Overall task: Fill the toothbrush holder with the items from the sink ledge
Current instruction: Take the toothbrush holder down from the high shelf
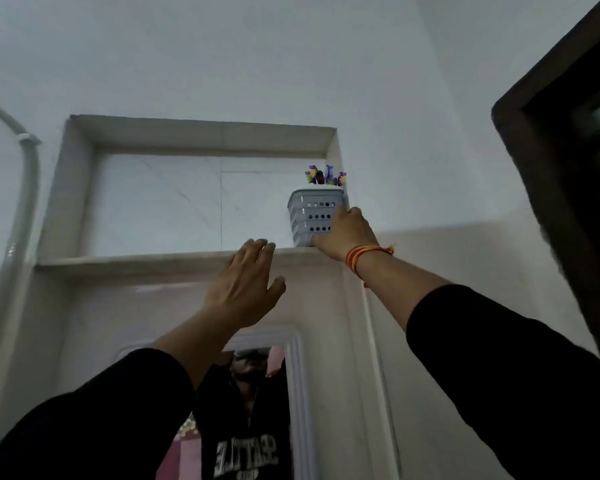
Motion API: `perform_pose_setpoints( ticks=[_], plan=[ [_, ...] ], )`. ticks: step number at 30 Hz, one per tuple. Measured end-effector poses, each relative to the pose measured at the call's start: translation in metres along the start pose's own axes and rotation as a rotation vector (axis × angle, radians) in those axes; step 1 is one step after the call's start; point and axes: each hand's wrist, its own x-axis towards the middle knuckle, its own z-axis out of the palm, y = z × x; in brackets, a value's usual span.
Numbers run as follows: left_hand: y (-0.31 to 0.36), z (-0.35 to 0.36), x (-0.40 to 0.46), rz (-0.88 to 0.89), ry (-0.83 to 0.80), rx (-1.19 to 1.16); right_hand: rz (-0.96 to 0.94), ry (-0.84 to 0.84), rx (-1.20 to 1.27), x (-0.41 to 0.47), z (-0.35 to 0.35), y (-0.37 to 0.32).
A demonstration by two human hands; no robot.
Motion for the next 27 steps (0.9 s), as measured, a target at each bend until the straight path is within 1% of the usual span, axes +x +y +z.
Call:
perform_pose_setpoints(
  ticks=[4,7,10,12,14,15,17,21,25,27],
  plan=[
    [-0.014,0.042,0.024,-0.071,0.002,0.051,0.087,-0.004,0.073,0.043,0.030,0.004],
    [-0.024,0.066,0.023,-0.054,0.120,0.103,0.134,0.114,0.068,0.062,0.051,-0.004],
    [-0.026,0.077,0.024,-0.071,0.185,0.068,0.161,0.193,0.042,0.068,0.063,-0.010],
    [-0.027,0.082,0.026,-0.064,0.201,0.046,0.162,0.190,0.033,0.070,0.068,-0.012],
    [-0.030,0.083,0.026,-0.044,0.205,0.022,0.196,0.146,0.105,0.076,0.070,-0.014],
    [-0.032,0.082,0.027,-0.034,0.200,0.010,0.217,0.128,0.171,0.078,0.070,-0.015],
    [-0.037,0.079,0.027,-0.026,0.183,-0.016,0.232,0.145,0.278,0.080,0.071,-0.019],
    [-0.041,0.072,0.029,-0.015,0.132,-0.115,0.197,0.200,0.344,0.066,0.064,-0.029],
    [-0.045,0.052,0.027,0.005,0.000,-0.318,0.151,0.164,0.356,0.045,0.036,-0.041],
    [-0.046,0.037,0.021,-0.033,-0.023,-0.474,0.139,0.141,0.382,0.030,0.018,-0.048]
  ],
)
